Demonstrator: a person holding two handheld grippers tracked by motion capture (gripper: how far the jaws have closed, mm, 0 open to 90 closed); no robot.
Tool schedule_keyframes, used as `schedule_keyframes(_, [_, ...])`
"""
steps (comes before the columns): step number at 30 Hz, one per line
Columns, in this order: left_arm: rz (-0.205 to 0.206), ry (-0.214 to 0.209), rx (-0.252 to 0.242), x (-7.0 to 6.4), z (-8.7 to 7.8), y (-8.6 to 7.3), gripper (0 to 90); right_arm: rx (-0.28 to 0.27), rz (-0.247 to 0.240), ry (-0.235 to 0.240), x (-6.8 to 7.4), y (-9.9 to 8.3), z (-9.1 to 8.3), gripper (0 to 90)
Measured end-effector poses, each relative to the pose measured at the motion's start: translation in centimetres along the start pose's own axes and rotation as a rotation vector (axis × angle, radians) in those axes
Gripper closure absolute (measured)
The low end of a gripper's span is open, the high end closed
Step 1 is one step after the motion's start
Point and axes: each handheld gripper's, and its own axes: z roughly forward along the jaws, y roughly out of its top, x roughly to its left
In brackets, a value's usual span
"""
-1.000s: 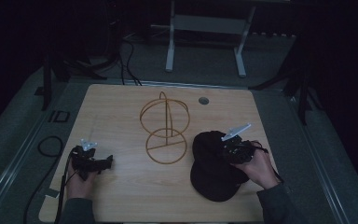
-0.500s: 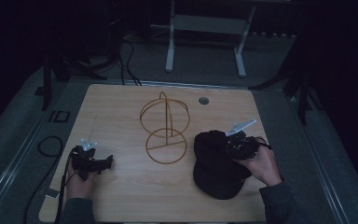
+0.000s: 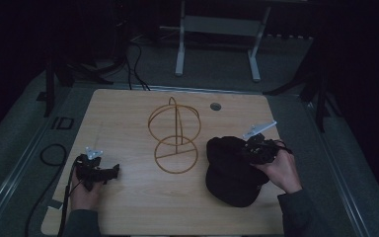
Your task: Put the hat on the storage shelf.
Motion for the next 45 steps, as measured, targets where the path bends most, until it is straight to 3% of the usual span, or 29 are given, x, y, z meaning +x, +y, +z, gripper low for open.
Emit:
schedule_keyframes(34, [0.002,0.000,0.000,0.0,0.0,0.0,1.8,-0.041,0.007,-0.043,-2.5,2.9,-3.3,81.6])
schedule_keyframes(45, [0.001,0.000,0.000,0.0,0.0,0.0,1.8,-0.071,-0.004,-0.032,-3.7,4.1,-4.6,81.6])
